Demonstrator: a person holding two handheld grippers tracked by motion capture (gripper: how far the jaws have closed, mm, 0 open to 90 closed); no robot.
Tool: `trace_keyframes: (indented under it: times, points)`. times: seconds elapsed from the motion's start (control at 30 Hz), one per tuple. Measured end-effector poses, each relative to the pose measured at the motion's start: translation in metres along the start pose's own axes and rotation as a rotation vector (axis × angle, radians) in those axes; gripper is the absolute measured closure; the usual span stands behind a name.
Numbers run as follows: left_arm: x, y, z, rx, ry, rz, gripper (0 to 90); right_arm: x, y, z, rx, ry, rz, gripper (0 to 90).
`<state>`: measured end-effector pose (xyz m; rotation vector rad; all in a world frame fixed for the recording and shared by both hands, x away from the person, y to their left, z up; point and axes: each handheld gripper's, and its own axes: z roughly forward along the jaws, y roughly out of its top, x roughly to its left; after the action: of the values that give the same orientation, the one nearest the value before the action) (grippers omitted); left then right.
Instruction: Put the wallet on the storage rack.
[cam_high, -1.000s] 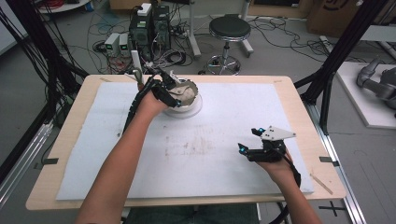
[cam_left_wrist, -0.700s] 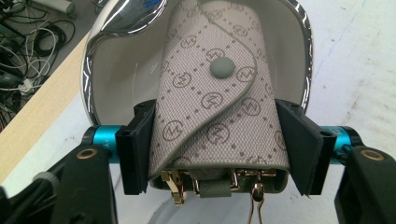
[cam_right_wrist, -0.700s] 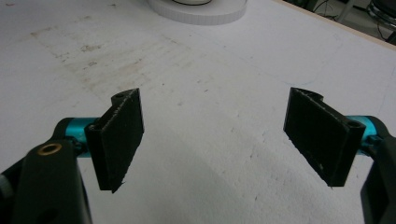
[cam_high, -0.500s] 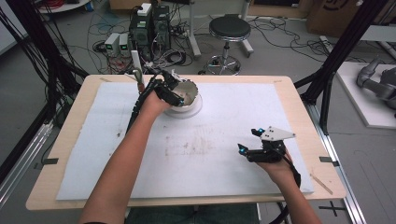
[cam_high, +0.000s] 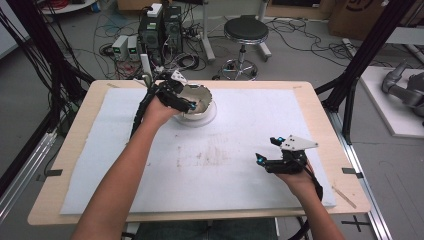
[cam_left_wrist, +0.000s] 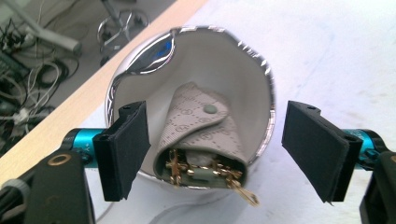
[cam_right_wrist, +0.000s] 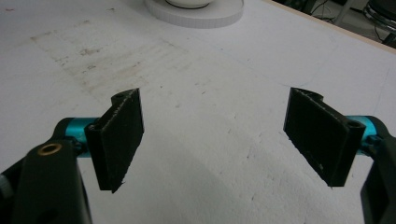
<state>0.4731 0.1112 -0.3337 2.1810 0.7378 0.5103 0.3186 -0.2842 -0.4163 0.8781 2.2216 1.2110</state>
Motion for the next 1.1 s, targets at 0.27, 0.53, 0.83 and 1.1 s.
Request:
trace_keyframes:
  times: [0.27,0.53,0.83,1.1]
  points:
    - [-0.012,-0.02,-0.034,-0.1,-0.02,-0.014,21.2,-0.001,0.0,-0.001,-0.002,-0.004,0.004,20.5]
    - [-0.024,-0.044,-0.056,-0.161,-0.038,-0.025,20.5,-0.001,0.002,0.0,-0.011,-0.007,-0.003,20.5]
    - [-0.035,-0.071,-0.067,-0.212,-0.036,-0.033,18.2,-0.001,0.002,0.001,-0.011,-0.007,-0.001,20.5]
    - [-0.042,-0.09,-0.073,-0.258,-0.05,-0.046,18.2,-0.002,0.002,0.001,-0.012,-0.013,0.002,20.5]
